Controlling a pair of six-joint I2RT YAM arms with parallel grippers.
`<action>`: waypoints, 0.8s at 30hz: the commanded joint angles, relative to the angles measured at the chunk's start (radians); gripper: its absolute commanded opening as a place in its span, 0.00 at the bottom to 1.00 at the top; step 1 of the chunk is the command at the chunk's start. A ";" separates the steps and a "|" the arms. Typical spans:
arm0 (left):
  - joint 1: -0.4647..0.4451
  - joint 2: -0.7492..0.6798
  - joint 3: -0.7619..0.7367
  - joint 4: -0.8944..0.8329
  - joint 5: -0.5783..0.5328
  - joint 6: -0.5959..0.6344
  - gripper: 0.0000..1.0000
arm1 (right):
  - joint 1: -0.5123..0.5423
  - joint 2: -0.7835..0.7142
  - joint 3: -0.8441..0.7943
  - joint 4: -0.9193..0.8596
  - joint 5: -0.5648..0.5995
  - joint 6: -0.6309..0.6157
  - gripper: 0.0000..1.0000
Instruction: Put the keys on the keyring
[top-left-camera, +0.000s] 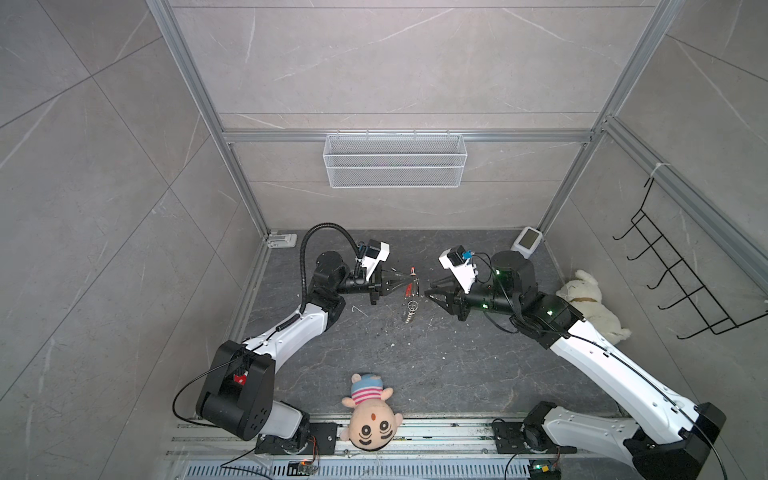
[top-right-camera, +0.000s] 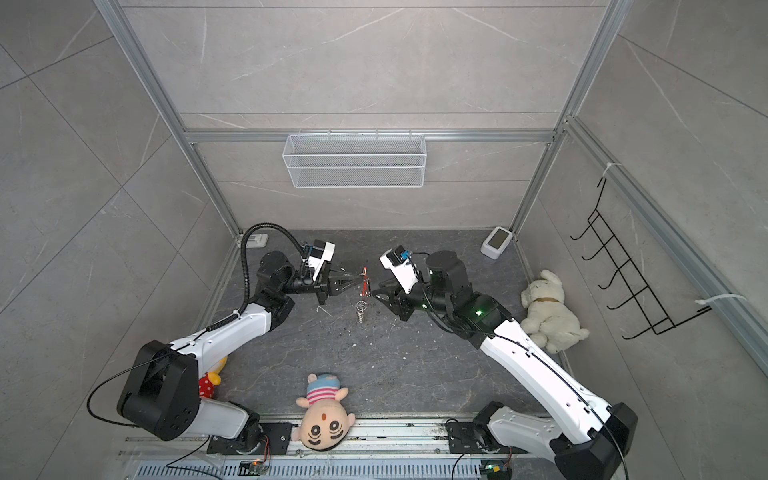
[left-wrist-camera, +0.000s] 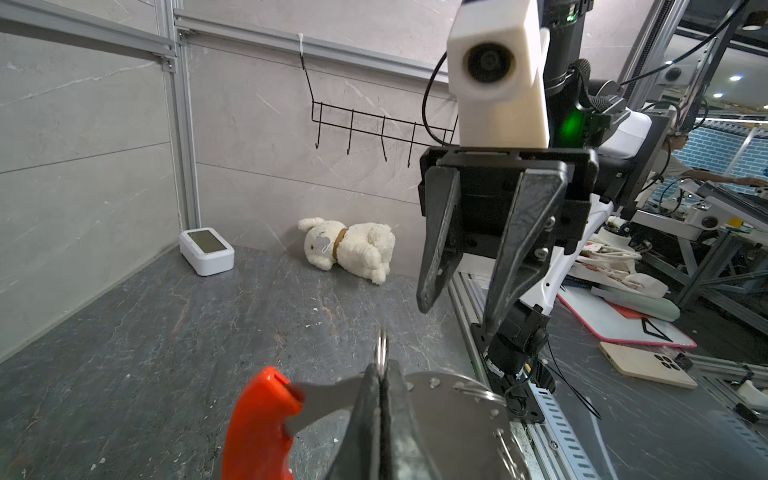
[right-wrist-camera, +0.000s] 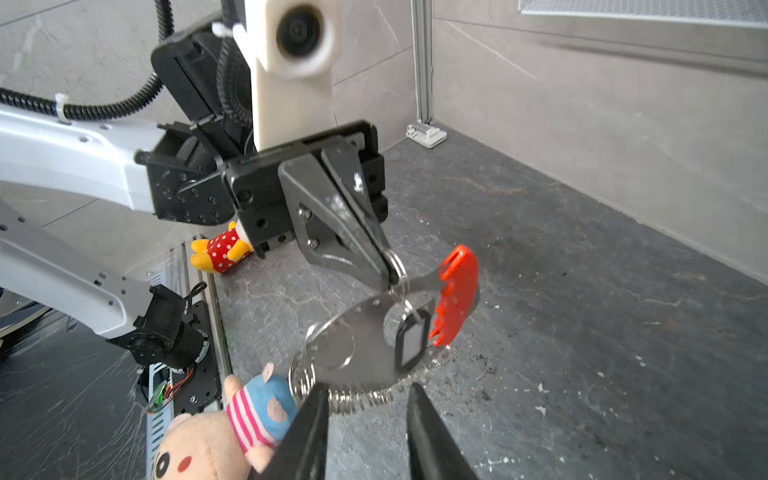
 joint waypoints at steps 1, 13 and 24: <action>0.000 -0.016 0.024 0.075 0.026 -0.024 0.00 | -0.003 0.078 0.055 0.012 -0.005 -0.037 0.35; 0.001 -0.029 0.021 0.073 0.052 -0.030 0.00 | -0.011 0.146 0.088 0.068 -0.082 -0.042 0.37; 0.001 -0.018 0.028 0.099 0.073 -0.057 0.00 | -0.024 0.142 0.090 0.070 -0.113 -0.042 0.35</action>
